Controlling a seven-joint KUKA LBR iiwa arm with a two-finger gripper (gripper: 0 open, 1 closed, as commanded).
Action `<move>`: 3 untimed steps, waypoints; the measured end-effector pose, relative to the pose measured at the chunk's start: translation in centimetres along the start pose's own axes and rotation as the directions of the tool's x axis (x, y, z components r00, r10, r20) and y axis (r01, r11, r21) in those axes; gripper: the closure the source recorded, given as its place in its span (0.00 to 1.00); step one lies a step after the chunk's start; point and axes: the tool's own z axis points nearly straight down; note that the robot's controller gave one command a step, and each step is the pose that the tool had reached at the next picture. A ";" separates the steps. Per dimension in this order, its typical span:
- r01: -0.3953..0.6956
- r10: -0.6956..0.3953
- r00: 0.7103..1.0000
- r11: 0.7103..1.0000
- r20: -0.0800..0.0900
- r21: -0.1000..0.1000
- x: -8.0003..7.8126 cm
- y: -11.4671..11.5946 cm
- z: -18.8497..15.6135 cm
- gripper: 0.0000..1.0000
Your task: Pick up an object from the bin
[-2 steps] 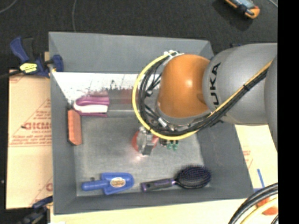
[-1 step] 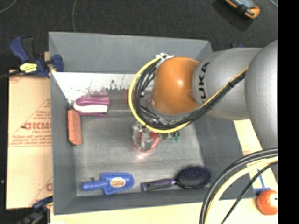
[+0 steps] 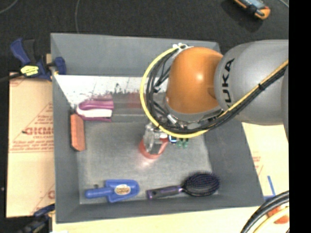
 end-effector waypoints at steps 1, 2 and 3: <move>0.208 -0.208 0.978 0.978 -0.014 0.001 -1.0 -4.3 7.6 1.00; -0.087 0.087 0.996 0.996 0.003 0.000 -0.3 -1.5 2.6 1.00; 0.187 -0.187 0.982 0.982 -0.010 0.001 -1.7 -2.6 3.8 1.00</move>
Offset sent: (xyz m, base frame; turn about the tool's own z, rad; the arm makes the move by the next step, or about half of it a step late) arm 0.0014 -0.0152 -0.0288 0.0887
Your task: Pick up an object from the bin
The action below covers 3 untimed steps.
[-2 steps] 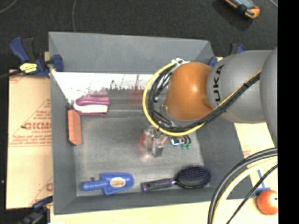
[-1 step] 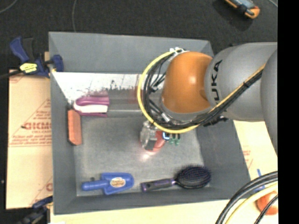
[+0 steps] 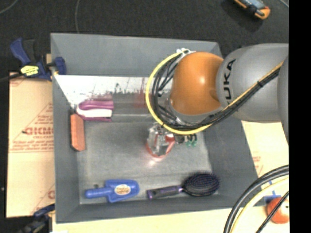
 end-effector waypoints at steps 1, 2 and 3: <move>-0.259 0.259 0.966 0.966 0.013 -0.003 2.0 -3.7 -0.6 1.00; -0.150 0.150 0.989 0.989 0.006 -0.001 0.7 -2.2 -11.1 1.00; -0.044 0.044 0.999 0.999 0.011 0.000 -0.1 -2.6 -4.6 1.00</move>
Offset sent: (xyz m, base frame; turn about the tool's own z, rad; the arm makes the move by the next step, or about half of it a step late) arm 0.0055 -0.0039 0.2245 0.0270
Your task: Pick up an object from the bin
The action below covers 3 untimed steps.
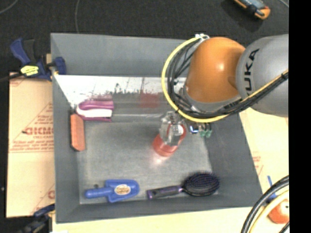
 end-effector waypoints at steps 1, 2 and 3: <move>0.006 -0.006 1.000 1.000 -0.007 -0.001 0.5 0.3 2.9 1.00; 0.115 -0.115 0.993 0.993 -0.003 0.000 0.5 -3.0 7.8 1.00; 0.028 -0.028 1.000 1.000 0.007 -0.004 0.5 0.6 2.8 1.00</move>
Offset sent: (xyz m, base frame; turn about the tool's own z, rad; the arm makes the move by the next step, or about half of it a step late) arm -0.0011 -0.0288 -0.0775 -0.1183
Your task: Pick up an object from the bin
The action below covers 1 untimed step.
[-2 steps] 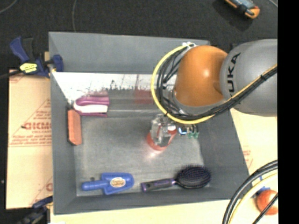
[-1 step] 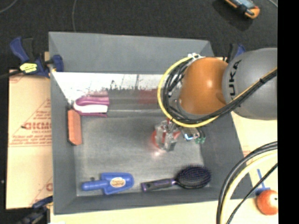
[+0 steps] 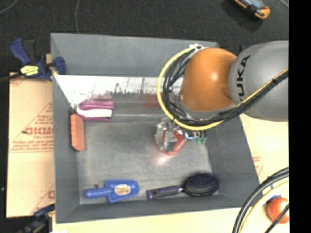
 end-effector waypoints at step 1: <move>0.080 -0.080 0.997 0.997 -0.005 0.006 0.6 -4.9 -0.6 1.00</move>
Offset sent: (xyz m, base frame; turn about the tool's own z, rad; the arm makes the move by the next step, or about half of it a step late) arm -0.0050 -0.0249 0.0070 -0.0504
